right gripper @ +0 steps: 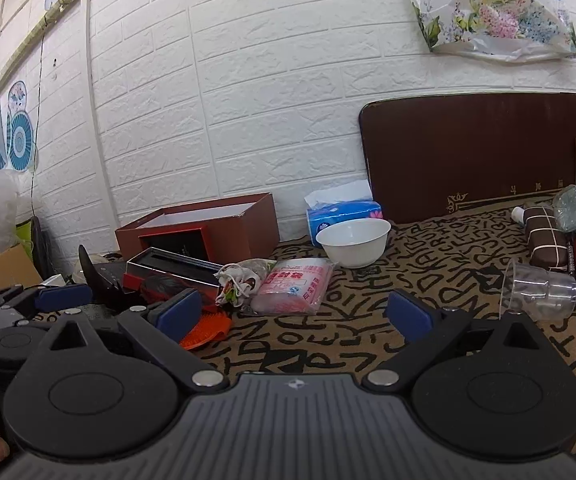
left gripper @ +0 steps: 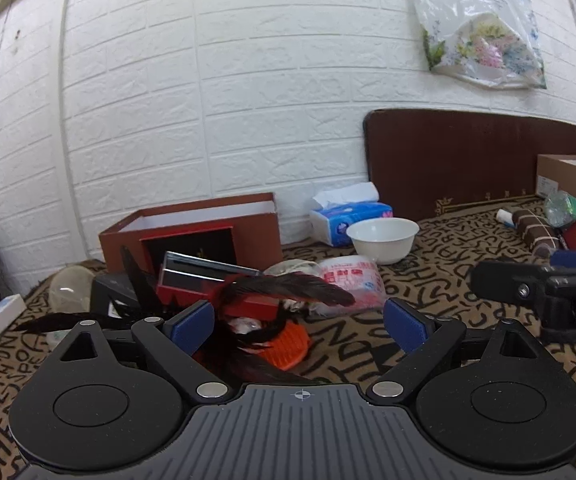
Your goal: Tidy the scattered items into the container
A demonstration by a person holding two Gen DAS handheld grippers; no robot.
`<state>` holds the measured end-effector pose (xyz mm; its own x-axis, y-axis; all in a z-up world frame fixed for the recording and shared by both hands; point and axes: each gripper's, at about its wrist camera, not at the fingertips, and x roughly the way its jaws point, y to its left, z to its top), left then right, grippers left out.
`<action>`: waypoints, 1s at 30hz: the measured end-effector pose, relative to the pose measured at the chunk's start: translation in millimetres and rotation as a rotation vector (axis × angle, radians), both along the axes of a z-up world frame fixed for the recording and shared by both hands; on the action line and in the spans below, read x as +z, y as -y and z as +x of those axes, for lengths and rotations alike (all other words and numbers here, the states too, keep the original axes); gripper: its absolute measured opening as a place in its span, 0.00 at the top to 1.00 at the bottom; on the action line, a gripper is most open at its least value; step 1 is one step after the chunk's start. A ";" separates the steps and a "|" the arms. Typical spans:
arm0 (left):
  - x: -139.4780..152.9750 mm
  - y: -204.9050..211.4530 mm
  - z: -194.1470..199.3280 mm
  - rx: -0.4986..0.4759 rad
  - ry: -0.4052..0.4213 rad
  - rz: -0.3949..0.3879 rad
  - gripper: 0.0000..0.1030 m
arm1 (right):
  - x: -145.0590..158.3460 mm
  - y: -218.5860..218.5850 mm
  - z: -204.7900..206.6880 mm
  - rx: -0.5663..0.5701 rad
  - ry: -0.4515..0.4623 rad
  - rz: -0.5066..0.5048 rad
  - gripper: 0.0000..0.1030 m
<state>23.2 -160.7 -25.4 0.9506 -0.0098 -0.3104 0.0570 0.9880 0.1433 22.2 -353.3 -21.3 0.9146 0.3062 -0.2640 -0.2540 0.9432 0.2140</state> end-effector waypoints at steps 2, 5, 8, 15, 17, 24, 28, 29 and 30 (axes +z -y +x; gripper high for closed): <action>-3.0 4.7 -1.5 -0.007 0.010 0.028 0.05 | -0.1 0.3 1.5 0.001 0.002 -0.009 0.03; -4.3 5.6 -2.4 -0.009 0.019 0.037 0.05 | -2.4 1.2 2.7 -0.001 0.001 -0.013 0.03; -3.9 2.0 -1.7 0.003 0.022 0.024 0.05 | -5.2 1.3 3.6 0.001 -0.009 -0.005 0.03; 1.8 -3.1 -12.0 -0.044 0.076 -0.028 0.05 | -3.2 8.6 0.4 -0.007 0.009 0.029 0.03; 3.2 0.4 -13.9 -0.046 0.089 -0.017 0.05 | -2.5 13.6 1.1 -0.013 0.002 0.049 0.03; -0.2 7.3 -18.4 -0.064 0.077 -0.004 0.05 | -4.8 14.7 -3.2 -0.018 -0.005 0.033 0.03; -3.0 9.8 -18.9 -0.065 0.073 0.003 0.05 | -7.7 15.4 -4.6 -0.018 -0.013 0.035 0.03; -3.7 9.5 -18.2 -0.066 0.070 0.001 0.05 | -8.2 15.4 -4.4 -0.018 -0.014 0.033 0.03; -4.4 9.3 -17.6 -0.065 0.069 0.000 0.05 | -8.9 15.3 -4.0 -0.018 -0.015 0.032 0.03</action>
